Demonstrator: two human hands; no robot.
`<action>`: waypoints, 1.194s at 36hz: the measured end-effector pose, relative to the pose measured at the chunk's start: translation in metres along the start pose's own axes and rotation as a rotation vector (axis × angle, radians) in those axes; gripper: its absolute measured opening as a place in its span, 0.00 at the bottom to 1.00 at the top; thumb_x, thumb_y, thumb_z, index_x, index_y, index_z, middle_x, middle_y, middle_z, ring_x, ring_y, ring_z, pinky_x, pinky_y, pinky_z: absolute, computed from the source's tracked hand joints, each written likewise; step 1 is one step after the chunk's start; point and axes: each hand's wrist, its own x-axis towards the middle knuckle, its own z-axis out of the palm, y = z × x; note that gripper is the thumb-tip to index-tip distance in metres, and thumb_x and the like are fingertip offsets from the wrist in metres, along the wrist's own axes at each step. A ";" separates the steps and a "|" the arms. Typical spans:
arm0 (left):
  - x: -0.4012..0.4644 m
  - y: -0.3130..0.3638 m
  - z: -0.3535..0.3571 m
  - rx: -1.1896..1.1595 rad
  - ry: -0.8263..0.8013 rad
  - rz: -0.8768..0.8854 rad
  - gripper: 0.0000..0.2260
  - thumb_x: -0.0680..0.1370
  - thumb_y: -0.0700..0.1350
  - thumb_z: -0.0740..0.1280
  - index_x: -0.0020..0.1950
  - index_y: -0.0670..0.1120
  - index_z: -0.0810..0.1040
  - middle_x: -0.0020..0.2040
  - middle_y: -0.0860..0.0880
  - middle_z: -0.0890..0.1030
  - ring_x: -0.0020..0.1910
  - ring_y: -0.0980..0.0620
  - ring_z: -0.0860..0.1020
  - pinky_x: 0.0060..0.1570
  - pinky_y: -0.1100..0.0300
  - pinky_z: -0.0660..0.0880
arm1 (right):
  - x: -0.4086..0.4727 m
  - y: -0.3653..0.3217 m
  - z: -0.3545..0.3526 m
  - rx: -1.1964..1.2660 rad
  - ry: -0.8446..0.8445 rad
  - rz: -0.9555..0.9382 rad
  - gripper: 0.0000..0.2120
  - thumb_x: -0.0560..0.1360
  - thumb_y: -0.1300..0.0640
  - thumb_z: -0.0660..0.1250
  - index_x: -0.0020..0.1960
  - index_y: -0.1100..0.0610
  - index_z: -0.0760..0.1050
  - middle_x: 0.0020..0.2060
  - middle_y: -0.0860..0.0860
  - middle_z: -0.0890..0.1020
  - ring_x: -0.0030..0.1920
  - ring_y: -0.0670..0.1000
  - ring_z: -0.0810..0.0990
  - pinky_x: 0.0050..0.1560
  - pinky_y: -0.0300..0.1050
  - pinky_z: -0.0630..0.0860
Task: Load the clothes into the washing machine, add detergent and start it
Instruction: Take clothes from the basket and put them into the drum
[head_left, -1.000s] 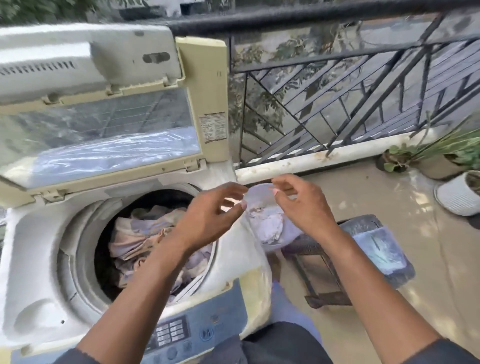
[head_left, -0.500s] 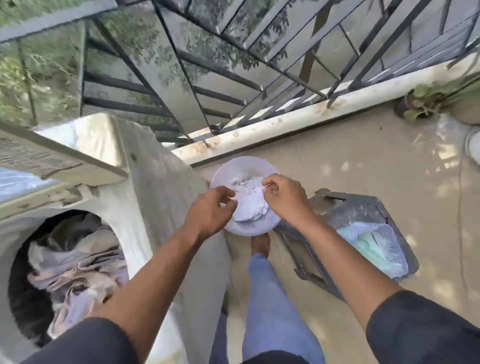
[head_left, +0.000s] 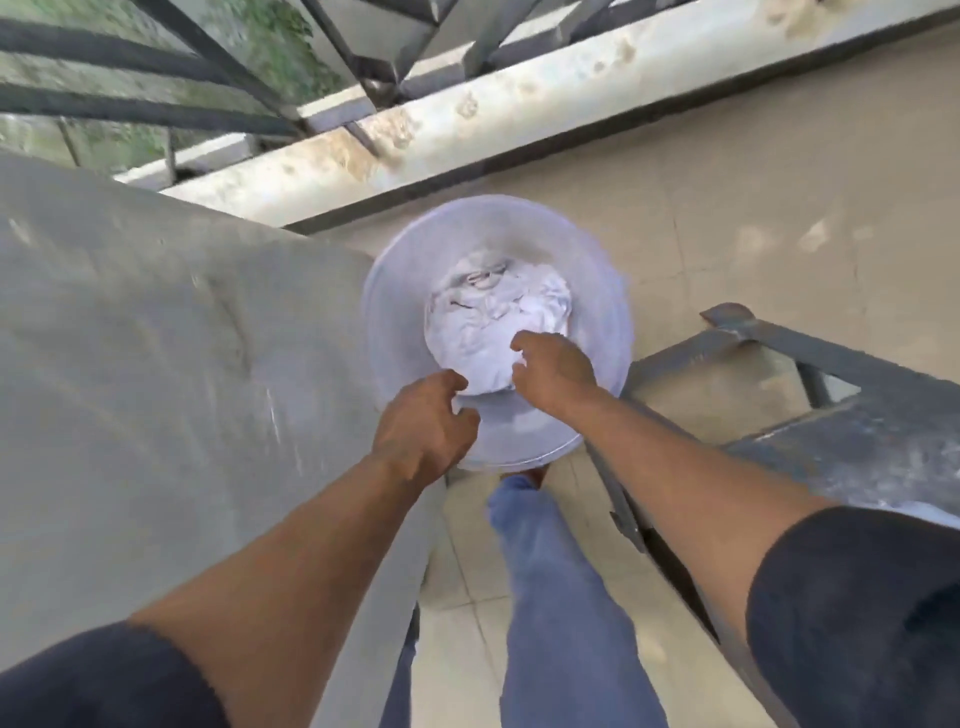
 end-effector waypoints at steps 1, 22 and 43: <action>0.009 -0.002 0.003 -0.016 0.005 -0.010 0.20 0.82 0.47 0.67 0.75 0.48 0.76 0.72 0.47 0.80 0.71 0.43 0.76 0.67 0.58 0.69 | 0.013 0.004 0.006 -0.033 -0.010 -0.009 0.17 0.79 0.58 0.63 0.67 0.55 0.74 0.63 0.57 0.79 0.63 0.61 0.78 0.59 0.53 0.78; 0.053 -0.034 0.039 -0.406 0.073 -0.217 0.18 0.82 0.49 0.67 0.72 0.50 0.77 0.64 0.53 0.82 0.63 0.50 0.80 0.61 0.60 0.73 | 0.082 0.010 0.044 -0.351 0.121 -0.158 0.07 0.74 0.62 0.70 0.50 0.54 0.83 0.57 0.57 0.74 0.62 0.62 0.71 0.52 0.51 0.69; -0.159 0.069 -0.135 0.310 0.157 0.358 0.26 0.75 0.44 0.70 0.73 0.57 0.76 0.67 0.52 0.81 0.70 0.45 0.75 0.59 0.51 0.78 | -0.275 -0.130 -0.141 0.208 0.340 -0.401 0.08 0.77 0.61 0.64 0.42 0.51 0.69 0.38 0.49 0.79 0.41 0.54 0.76 0.42 0.57 0.75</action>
